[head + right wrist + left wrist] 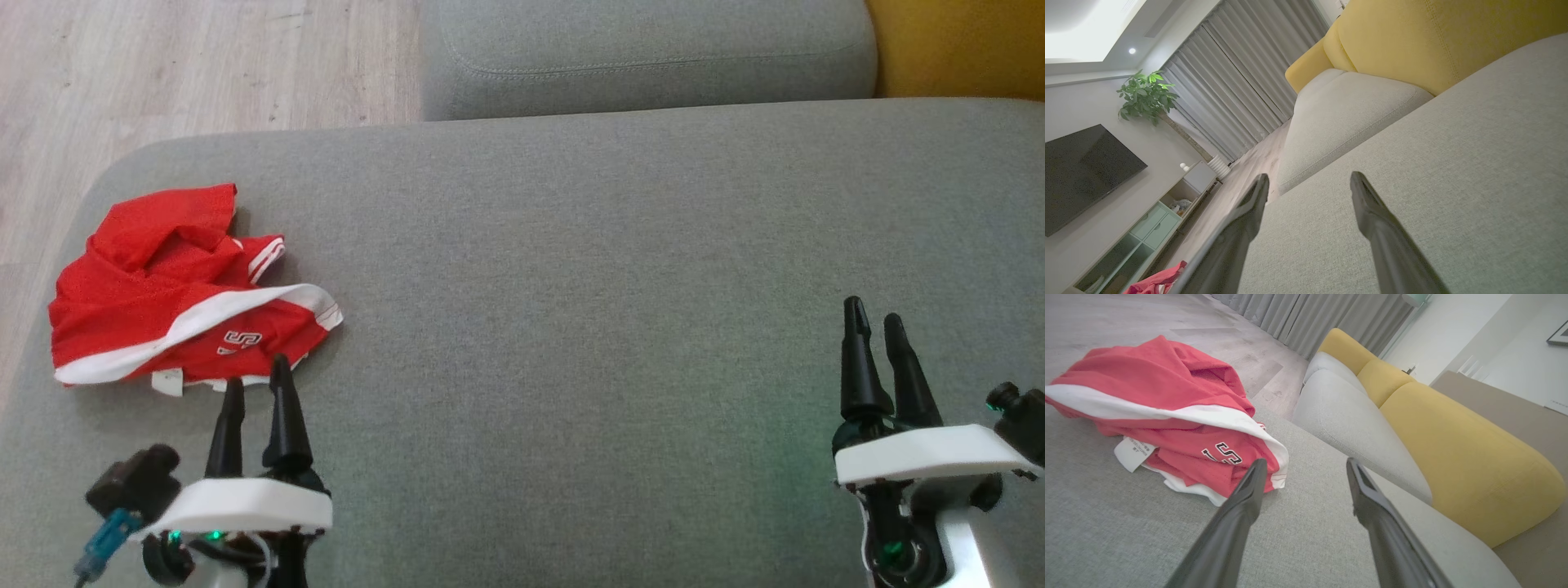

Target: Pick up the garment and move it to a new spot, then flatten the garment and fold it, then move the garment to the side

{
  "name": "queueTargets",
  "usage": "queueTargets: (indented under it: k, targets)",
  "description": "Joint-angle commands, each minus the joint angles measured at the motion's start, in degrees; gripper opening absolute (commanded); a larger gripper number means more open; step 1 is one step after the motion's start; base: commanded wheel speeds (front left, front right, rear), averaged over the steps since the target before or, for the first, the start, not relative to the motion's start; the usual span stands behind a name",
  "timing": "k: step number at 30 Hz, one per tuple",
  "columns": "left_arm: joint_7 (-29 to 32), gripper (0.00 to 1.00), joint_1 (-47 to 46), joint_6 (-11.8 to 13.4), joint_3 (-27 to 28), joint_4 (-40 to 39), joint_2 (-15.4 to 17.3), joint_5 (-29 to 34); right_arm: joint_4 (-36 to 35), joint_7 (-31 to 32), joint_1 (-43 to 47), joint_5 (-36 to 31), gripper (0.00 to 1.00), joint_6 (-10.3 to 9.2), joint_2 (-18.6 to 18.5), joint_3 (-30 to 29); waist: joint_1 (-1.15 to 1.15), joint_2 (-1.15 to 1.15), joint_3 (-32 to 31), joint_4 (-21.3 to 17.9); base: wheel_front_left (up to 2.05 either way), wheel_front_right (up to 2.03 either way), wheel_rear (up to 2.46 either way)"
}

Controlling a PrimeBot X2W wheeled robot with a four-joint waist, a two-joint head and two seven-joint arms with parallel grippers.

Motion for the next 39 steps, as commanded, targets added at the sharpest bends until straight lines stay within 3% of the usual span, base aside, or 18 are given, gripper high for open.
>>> queueTargets:
  k: [1,12,32,35,39]
  targets:
    - [-0.7,1.0,-3.0,0.4,0.6,-1.8,1.1,1.4,-2.5,-0.7,-3.2,-1.4,1.0,-0.02,-0.4,1.0,0.0,0.0,0.0,0.0,0.0,0.0,0.0]
    - [-2.7,1.0,-5.4,4.6,-6.1,-0.1,5.0,12.8,-3.5,-2.7,-3.5,-11.5,1.0,-0.03,-0.4,2.8,0.0,0.0,0.1,-0.2,0.0,0.0,0.0]
    - [-5.9,1.0,-9.8,12.8,-16.8,2.6,9.9,27.8,-4.8,-5.9,-4.2,-31.2,1.0,-0.03,-0.5,5.3,0.0,0.0,0.6,0.2,0.0,0.0,0.0]
    - [-6.5,1.0,-9.9,13.8,-17.9,2.3,9.9,28.2,-4.9,-6.6,-4.2,-34.4,1.0,-0.03,-0.5,5.5,0.0,0.0,0.5,0.3,0.0,0.0,0.0]
    - [-7.2,1.0,-9.0,13.8,-16.7,0.6,9.1,25.2,-4.4,-7.3,-3.9,-33.9,1.0,-0.04,-0.5,5.6,0.0,0.0,0.4,0.4,0.0,0.0,0.0]
